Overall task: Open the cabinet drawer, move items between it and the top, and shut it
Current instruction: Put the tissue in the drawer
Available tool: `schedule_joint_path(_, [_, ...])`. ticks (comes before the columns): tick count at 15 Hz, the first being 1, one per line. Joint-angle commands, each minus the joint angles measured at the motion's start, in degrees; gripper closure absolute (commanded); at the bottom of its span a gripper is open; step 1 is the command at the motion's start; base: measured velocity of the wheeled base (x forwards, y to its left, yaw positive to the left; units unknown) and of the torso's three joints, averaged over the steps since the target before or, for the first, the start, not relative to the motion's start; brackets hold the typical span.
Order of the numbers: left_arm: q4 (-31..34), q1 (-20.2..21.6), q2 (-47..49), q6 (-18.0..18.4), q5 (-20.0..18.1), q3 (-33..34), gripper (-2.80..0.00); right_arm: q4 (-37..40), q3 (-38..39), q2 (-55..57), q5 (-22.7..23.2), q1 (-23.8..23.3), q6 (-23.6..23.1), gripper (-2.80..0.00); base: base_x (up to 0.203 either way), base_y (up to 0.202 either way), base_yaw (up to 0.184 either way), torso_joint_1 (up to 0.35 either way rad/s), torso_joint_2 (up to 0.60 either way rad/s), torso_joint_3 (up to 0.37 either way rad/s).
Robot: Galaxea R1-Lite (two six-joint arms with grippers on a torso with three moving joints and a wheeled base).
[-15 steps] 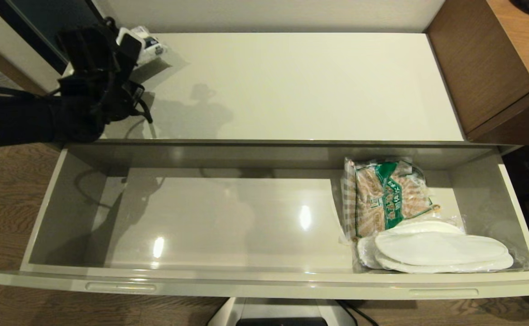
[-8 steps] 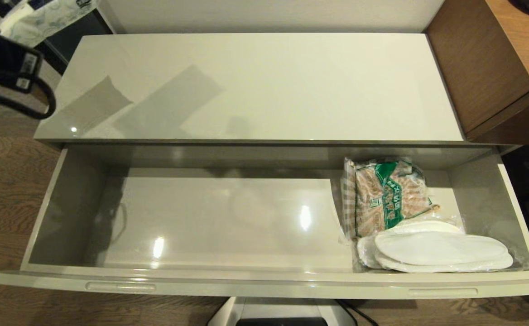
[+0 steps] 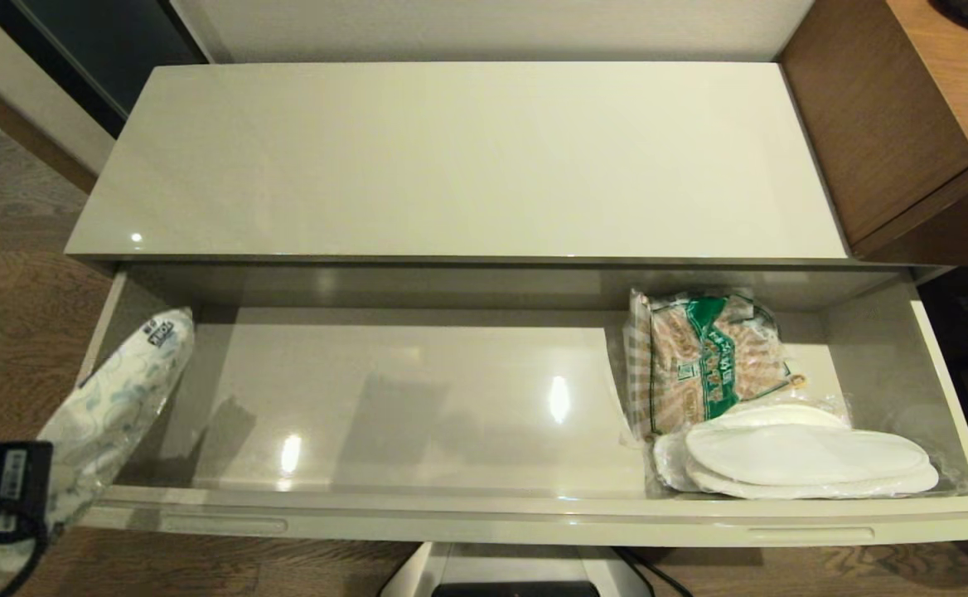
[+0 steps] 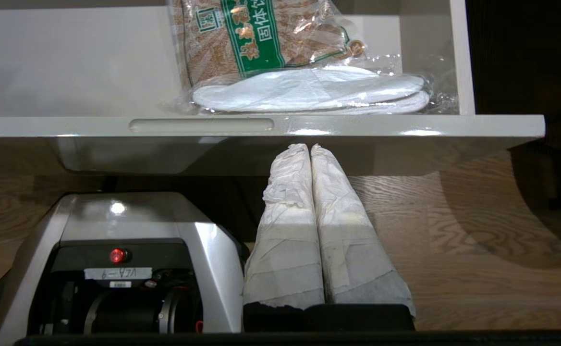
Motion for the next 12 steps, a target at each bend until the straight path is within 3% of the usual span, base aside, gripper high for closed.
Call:
schedule_joint_path(1, [-9.21,-0.68,2.38,-2.77,-0.53,9.86,0.0,0.05,0.0,-1.31,-0.02,-0.01,0.0,0.0,0.0,0.0,0.0,0.0,0.0,0.0])
schedule_joint_path(2, [-15.18,-1.44,4.05,-3.56,-0.83,13.73,0.0,0.05,0.0,-1.25,-0.02,-0.01,0.0,0.0,0.0,0.0,0.0,0.0,0.0,0.0])
schedule_joint_path(4, [-19.51,-2.85,5.72,-4.48,-0.44,15.77,0.0,0.05,0.0,-1.25,-0.02,-0.01,0.0,0.0,0.0,0.0,0.0,0.0,0.0,0.0])
schedule_joint_path(8, [-35.2,-10.46,20.05,-6.26,6.86,17.86,0.0,0.05,0.0,-1.25,-0.02,-0.01,0.0,0.0,0.0,0.0,0.0,0.0,0.0,0.0])
schedule_joint_path(12, [-38.07,-11.96,24.48,-9.11,8.96,11.8,0.0,0.05,0.0,-1.25,-0.02,-0.01,0.0,0.0,0.0,0.0,0.0,0.0,0.0,0.0])
